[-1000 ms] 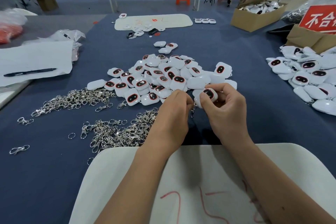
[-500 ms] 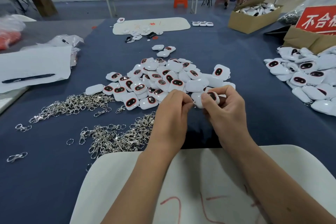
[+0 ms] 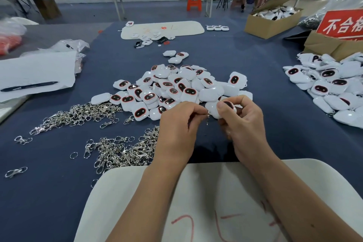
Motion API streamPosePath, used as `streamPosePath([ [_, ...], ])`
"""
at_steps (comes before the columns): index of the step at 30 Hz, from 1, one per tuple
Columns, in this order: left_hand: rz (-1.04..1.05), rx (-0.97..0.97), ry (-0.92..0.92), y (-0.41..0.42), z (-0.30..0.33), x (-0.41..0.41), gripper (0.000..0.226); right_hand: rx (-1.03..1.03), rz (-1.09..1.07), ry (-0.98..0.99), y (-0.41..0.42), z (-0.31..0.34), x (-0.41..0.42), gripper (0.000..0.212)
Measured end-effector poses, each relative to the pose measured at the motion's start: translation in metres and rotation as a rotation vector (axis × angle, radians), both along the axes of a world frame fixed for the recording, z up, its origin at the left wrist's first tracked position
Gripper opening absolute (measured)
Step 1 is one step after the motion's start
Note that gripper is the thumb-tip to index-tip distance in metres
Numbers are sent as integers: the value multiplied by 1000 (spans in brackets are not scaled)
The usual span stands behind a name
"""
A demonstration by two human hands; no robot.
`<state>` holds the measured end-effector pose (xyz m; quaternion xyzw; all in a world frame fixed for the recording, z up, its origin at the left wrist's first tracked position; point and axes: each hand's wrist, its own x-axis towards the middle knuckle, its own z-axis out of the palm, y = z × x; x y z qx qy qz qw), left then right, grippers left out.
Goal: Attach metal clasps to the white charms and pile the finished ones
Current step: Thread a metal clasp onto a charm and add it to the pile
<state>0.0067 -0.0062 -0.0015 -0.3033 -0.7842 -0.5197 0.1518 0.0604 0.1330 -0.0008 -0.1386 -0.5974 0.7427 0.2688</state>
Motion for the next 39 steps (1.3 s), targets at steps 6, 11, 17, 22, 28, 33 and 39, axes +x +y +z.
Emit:
streamPosePath([
  [6, -2, -71, 48, -6, -2, -3, 9, 263, -11, 49, 1, -8, -1, 16],
  [11, 42, -161, 5, -2, 1, -1, 14, 465, -39, 109, -2, -12, 0, 22],
  [17, 40, -15, -168, 1, 3, 4, 9, 204, 31, 70, 0, -9, 1, 23],
  [22, -69, 377, -594, 10, 0, 4, 15, 44, 69, 43, 5, -9, -3, 13],
  [28, -96, 639, -818, 13, -1, 8, 12, 4, 78, 45, 6, -10, -5, 9],
  [33, 25, 377, -497, 7, -1, 3, 14, 12, 137, 48, 4, -8, -4, 30],
  [39, 80, -169, 2, -1, -1, 3, 17, 186, 108, -3, 2, -10, -2, 32],
])
